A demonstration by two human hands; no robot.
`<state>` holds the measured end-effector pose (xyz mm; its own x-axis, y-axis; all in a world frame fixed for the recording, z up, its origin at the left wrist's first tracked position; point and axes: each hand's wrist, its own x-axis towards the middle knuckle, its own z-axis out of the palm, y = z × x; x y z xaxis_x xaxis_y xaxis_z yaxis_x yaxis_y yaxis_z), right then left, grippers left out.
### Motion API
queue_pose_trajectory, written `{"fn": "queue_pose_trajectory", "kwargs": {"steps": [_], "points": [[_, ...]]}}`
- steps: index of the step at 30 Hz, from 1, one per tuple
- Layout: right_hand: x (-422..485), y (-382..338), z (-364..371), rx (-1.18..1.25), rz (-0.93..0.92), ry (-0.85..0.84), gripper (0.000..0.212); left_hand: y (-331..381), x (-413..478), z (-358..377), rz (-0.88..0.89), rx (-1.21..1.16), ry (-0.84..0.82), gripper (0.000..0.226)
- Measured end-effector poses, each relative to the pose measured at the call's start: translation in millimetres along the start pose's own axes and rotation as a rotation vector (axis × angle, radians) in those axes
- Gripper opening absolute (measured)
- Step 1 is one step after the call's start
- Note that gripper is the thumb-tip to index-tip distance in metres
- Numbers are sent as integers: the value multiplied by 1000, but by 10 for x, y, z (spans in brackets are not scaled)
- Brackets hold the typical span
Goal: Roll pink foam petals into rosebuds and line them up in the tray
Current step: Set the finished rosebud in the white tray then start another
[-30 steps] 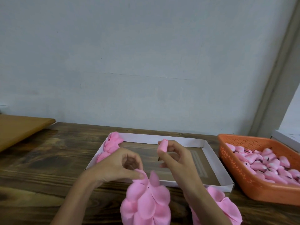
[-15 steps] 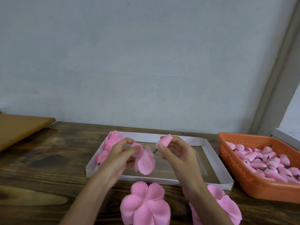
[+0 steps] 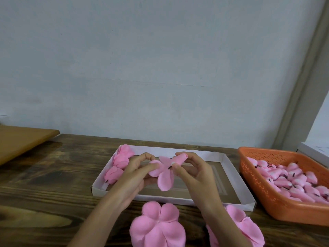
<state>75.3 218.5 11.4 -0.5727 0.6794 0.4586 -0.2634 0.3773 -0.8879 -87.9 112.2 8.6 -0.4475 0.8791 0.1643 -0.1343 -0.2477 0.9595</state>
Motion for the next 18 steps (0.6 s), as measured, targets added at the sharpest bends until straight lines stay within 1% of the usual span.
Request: {"fn": "queue_pose_trajectory", "kwargs": {"steps": [1, 2, 4, 5, 7, 12, 18], "points": [[3, 1, -6, 11, -3, 7, 21, -11, 8, -2, -3, -24, 10, 4], [6, 0, -10, 28, -5, 14, 20, -17, 16, -4, -6, -57, 33, 3], [12, -1, -16, 51, -3, 21, 19, -19, 27, -10, -10, -115, 62, 11], [14, -1, -16, 50, -4, 19, 19, -14, 27, -9, -11, -127, 63, 10], [17, -2, -14, 45, -6, 12, 18, -2, 18, -4, -12, -111, 60, 4], [22, -3, -18, 64, -19, 9, 16, 22, 1, 12, -6, -75, 69, 2], [30, 12, -26, 55, -17, 14, 18, 12, -4, 8, -8, -81, 88, 7]]}}
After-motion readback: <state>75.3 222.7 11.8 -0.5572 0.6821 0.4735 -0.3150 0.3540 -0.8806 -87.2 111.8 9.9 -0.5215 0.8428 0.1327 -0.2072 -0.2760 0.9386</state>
